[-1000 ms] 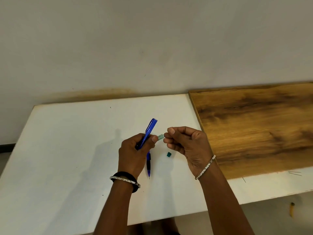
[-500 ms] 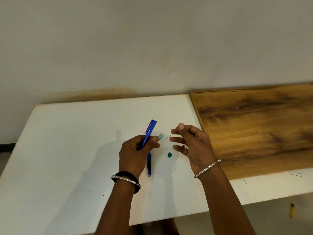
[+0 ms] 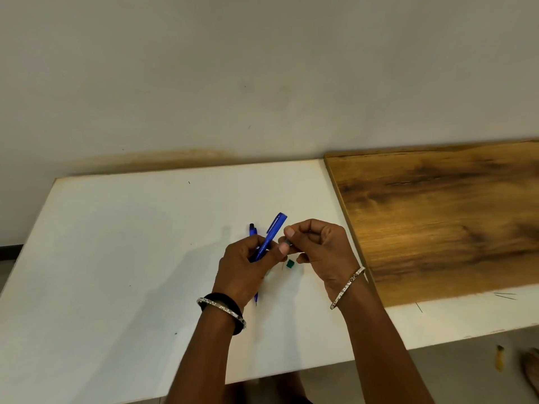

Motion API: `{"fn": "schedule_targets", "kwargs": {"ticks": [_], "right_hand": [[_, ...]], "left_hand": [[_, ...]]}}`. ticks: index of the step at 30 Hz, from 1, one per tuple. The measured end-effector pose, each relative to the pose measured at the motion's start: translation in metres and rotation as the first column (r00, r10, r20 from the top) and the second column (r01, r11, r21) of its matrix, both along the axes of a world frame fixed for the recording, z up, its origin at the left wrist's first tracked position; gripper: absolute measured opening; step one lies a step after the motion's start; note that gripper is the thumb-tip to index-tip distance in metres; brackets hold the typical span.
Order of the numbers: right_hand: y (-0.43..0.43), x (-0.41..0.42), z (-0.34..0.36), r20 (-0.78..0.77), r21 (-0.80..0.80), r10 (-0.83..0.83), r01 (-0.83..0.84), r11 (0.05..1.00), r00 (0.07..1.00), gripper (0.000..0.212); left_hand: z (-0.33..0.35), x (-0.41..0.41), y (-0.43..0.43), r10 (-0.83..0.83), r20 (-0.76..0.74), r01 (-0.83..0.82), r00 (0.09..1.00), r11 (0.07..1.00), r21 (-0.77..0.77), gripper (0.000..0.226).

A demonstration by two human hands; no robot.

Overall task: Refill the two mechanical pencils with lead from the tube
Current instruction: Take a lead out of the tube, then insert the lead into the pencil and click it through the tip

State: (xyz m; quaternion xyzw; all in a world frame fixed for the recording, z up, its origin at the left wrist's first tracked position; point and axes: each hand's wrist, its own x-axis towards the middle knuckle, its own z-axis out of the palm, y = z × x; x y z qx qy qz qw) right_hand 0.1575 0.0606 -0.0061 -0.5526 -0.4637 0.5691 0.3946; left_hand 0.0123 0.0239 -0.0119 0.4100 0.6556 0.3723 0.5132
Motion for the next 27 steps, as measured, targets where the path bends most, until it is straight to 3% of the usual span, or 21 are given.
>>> {"fn": "schedule_targets", "kwargs": {"ticks": [5, 11, 17, 23, 27], "right_hand": [[0.004, 0.022, -0.002, 0.171, 0.013, 0.014, -0.017, 1.000, 0.985, 0.013], [0.002, 0.032, -0.008, 0.430, -0.037, 0.167, -0.168, 0.985, 0.887, 0.011], [0.002, 0.026, -0.012, 0.545, -0.015, 0.166, -0.188, 0.982, 0.822, 0.014], [0.004, 0.027, -0.013, 0.598, 0.039, 0.101, -0.155, 0.987, 0.795, 0.020], [0.005, 0.027, -0.007, 0.425, 0.118, -0.026, -0.027, 0.993, 0.905, 0.014]], "left_hand": [[-0.001, -0.002, 0.000, 0.060, -0.010, -0.060, 0.998, 0.998, 0.000, 0.030], [-0.001, 0.004, 0.001, 0.074, -0.081, -0.071, 0.994, 0.997, 0.031, 0.034], [0.000, 0.004, 0.001, 0.082, -0.118, -0.078, 0.990, 0.996, 0.041, 0.038], [-0.001, 0.003, 0.002, 0.066, -0.140, -0.060, 0.988, 0.997, 0.047, 0.037], [-0.001, 0.002, 0.000, 0.052, -0.149, -0.043, 0.987, 0.997, 0.062, 0.038]]}}
